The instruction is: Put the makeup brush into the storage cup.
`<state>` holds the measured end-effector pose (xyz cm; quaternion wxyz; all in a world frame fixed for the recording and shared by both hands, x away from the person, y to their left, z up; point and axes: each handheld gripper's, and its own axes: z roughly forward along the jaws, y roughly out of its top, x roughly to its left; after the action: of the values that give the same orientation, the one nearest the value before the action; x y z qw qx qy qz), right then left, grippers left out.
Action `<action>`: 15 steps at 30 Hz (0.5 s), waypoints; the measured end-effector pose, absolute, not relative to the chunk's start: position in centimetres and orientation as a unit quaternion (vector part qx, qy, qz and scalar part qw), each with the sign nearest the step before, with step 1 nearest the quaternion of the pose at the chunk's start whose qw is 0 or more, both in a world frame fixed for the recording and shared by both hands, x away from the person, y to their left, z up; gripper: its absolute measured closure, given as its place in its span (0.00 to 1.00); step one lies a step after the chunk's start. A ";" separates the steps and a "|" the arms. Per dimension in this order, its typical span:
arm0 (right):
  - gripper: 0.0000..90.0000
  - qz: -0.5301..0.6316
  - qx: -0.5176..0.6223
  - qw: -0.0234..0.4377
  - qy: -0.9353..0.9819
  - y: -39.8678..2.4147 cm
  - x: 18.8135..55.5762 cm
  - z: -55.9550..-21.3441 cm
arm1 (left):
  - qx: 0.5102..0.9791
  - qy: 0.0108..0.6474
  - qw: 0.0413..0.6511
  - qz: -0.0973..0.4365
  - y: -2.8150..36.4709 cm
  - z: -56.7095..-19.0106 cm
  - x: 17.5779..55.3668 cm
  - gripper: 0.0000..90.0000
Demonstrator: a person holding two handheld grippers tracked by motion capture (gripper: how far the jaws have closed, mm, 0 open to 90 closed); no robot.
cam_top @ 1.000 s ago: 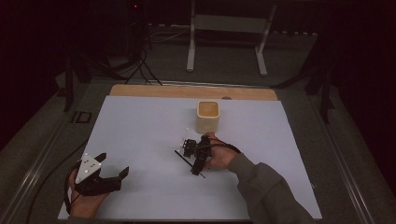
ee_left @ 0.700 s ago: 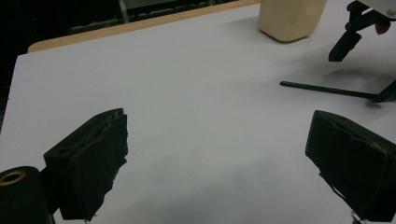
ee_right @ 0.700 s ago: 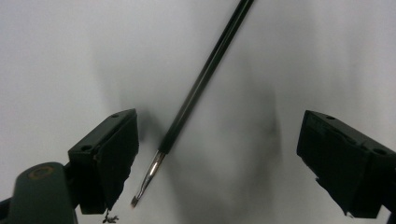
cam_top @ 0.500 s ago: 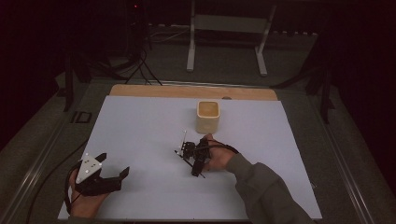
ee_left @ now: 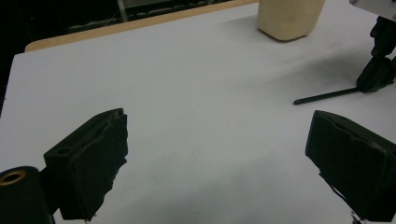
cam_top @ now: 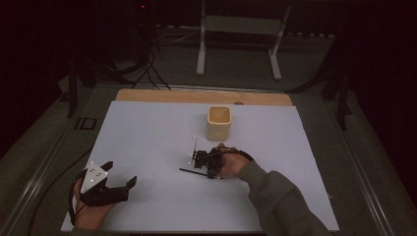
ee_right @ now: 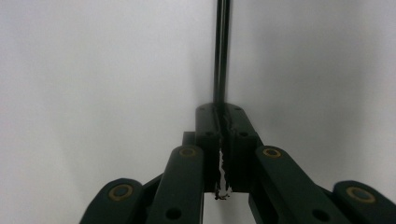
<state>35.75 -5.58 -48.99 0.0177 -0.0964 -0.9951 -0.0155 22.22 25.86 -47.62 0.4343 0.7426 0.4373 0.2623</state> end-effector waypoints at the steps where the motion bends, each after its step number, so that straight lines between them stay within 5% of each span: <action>1: 0.96 -0.015 -0.095 0.014 -0.995 -5.6 35.6 -49.0 | 0.743 0.437 0.434 0.262 25.9 -47.7 22.3 0.07; 15: 0.96 -0.035 -0.088 0.001 -0.996 -6.9 35.2 -46.8 | 0.743 0.437 0.437 0.256 25.7 -47.7 22.3 0.07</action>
<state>35.21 -6.87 -46.75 0.0006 -0.0879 -0.9955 -0.0345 22.32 25.74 -47.70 0.4367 0.7431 0.4375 0.2564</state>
